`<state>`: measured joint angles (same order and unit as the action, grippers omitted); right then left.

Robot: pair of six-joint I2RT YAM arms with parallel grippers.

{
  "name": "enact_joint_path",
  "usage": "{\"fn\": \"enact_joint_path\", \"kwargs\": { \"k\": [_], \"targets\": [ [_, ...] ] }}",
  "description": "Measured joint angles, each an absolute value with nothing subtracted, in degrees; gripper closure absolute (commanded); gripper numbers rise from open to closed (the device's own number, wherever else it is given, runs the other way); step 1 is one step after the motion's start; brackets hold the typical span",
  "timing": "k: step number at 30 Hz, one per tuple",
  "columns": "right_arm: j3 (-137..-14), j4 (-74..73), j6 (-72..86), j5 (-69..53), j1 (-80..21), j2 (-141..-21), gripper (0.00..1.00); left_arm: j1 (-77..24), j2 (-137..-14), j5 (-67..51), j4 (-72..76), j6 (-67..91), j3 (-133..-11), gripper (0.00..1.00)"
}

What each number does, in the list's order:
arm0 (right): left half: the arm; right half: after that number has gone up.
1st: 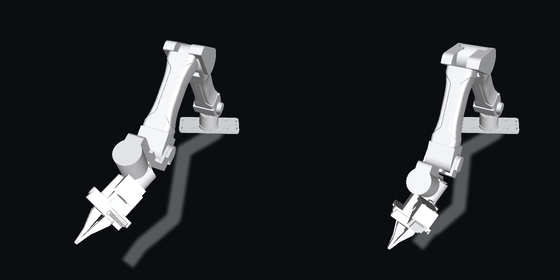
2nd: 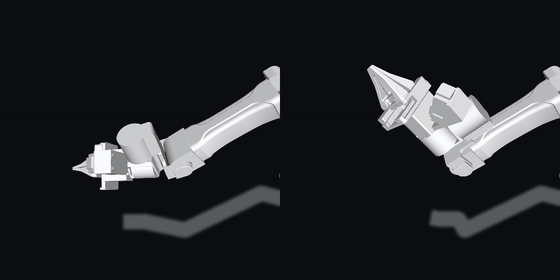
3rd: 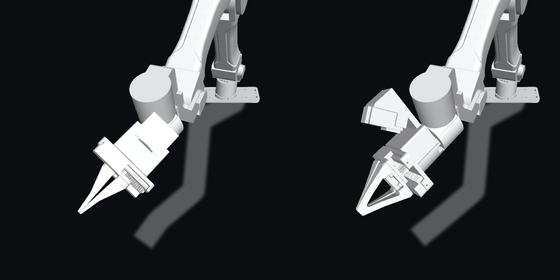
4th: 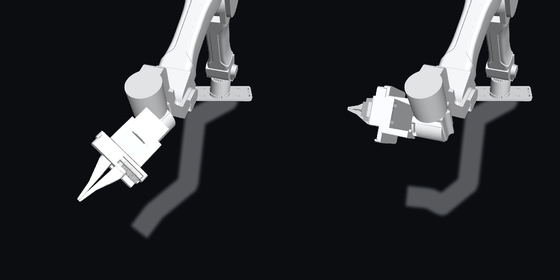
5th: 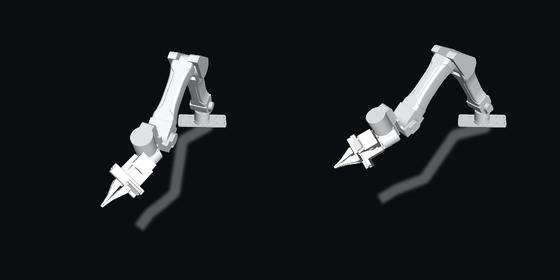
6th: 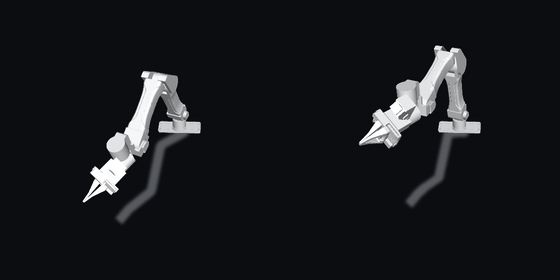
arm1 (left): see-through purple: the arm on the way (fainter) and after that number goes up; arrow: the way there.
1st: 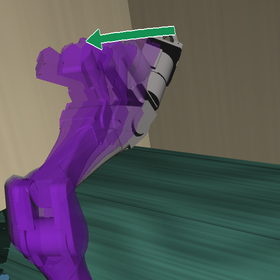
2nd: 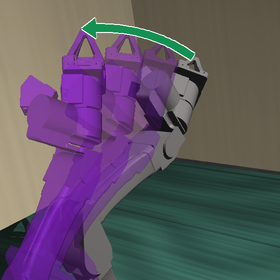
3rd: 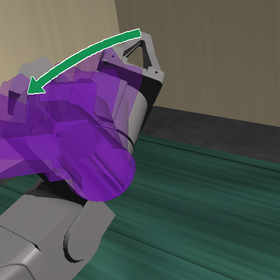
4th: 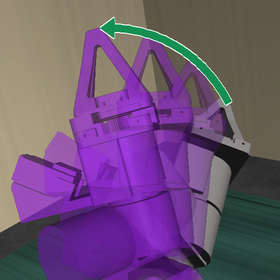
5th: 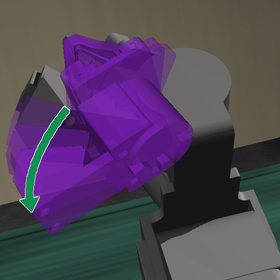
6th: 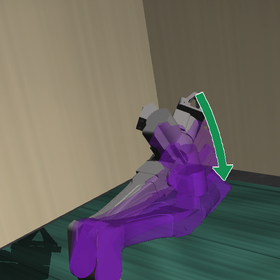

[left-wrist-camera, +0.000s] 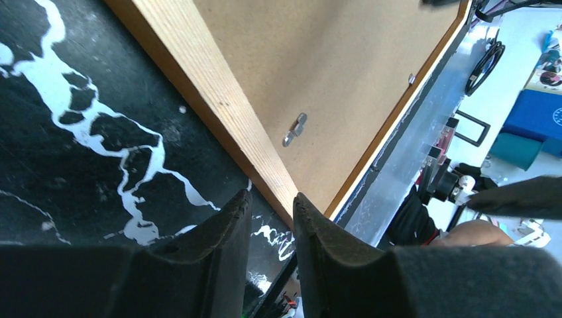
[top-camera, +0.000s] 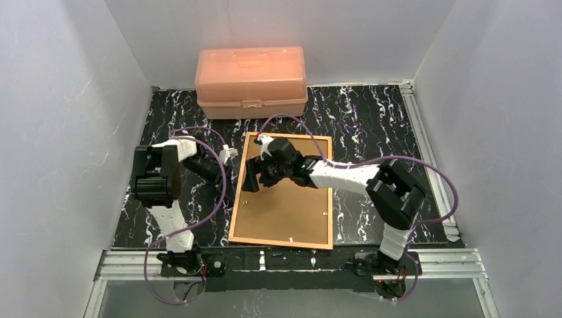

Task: Put the photo into the frame

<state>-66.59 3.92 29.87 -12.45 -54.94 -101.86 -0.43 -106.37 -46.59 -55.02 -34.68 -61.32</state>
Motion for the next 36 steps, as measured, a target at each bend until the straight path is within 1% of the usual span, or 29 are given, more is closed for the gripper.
{"fn": "enact_joint_path", "kwargs": {
  "k": [4,8,12,20,30,33,36],
  "targets": [
    [-66.67,6.98,30.09,-15.00,-56.16,-105.97,0.11,-0.43,-109.49,-46.68,-55.51,-34.46,-62.85,0.71],
    [-66.67,8.27,30.20,-16.69,-56.66,-108.77,0.11,-0.43,-110.37,-47.00,-56.42,-34.74,-63.18,0.65],
    [-66.67,9.47,30.20,-17.87,-56.82,-110.13,0.11,-0.43,-110.37,-46.92,-57.14,-35.18,-63.18,0.64],
    [-66.67,12.03,30.06,-19.62,-57.54,-110.50,0.12,-1.28,-110.37,-42.57,-55.75,-34.33,-63.09,0.71],
    [-66.98,12.27,29.71,-20.75,-58.30,-112.14,0.12,-3.18,-110.34,-41.21,-55.29,-32.95,-62.59,0.73],
    [-66.98,12.45,29.69,-21.12,-58.30,-112.25,0.12,-3.66,-110.34,-41.08,-55.31,-32.67,-62.61,0.76],
    [-66.98,12.62,29.69,-21.28,-58.41,-112.36,0.12,-3.95,-110.34,-41.10,-55.51,-32.29,-62.67,0.81]
  ]
}}
